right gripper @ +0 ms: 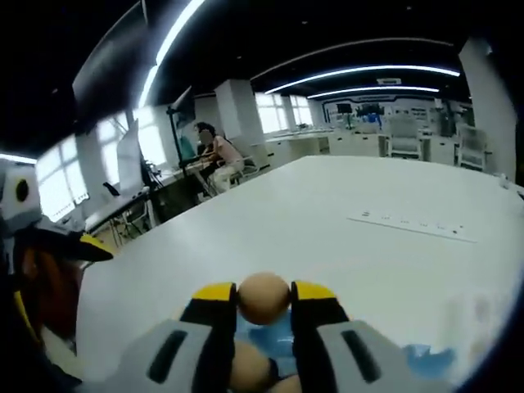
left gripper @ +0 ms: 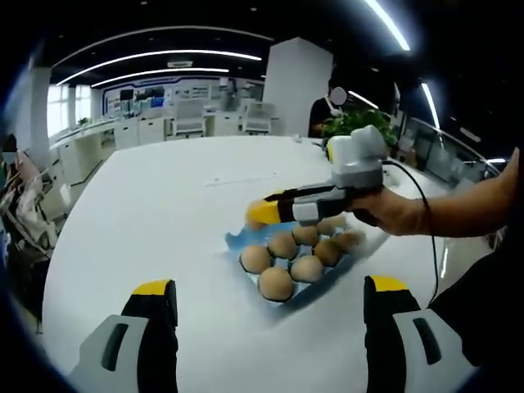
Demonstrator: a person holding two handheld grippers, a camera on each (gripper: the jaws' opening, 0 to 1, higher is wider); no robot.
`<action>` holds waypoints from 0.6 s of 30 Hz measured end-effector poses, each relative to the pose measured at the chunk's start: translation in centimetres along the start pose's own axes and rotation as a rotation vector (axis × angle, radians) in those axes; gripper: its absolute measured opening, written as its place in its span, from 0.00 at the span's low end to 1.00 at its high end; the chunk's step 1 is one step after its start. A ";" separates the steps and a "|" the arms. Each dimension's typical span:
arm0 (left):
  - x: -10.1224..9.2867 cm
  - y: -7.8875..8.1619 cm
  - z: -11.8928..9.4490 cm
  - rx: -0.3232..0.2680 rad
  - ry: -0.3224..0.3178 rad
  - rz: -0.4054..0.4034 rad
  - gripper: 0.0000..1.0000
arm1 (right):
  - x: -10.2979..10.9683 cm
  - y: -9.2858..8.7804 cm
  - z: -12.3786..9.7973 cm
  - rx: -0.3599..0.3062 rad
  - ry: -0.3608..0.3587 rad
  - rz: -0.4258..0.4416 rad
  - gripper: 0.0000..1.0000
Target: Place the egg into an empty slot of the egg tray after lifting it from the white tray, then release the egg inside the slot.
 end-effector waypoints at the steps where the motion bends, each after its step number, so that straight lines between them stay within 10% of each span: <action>1: 0.0 0.0 -0.1 -0.003 0.000 -0.001 0.95 | 0.0 -0.1 0.2 0.005 0.002 0.000 0.25; 18: 0.3 -0.3 -0.1 -0.001 0.003 -0.015 0.95 | 1.2 -1.9 2.7 0.100 0.057 -0.040 0.26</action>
Point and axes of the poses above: the point that each gripper's makers call its tool centre point, and the gripper's own axes: z roughly forward along the fingers, x roughly to its left, y roughly out of its top, the point moved 1 cm from there along -z, roughly backward along the fingers, and after that the axes turned 6 degrees about y, right-handed, at the moved point
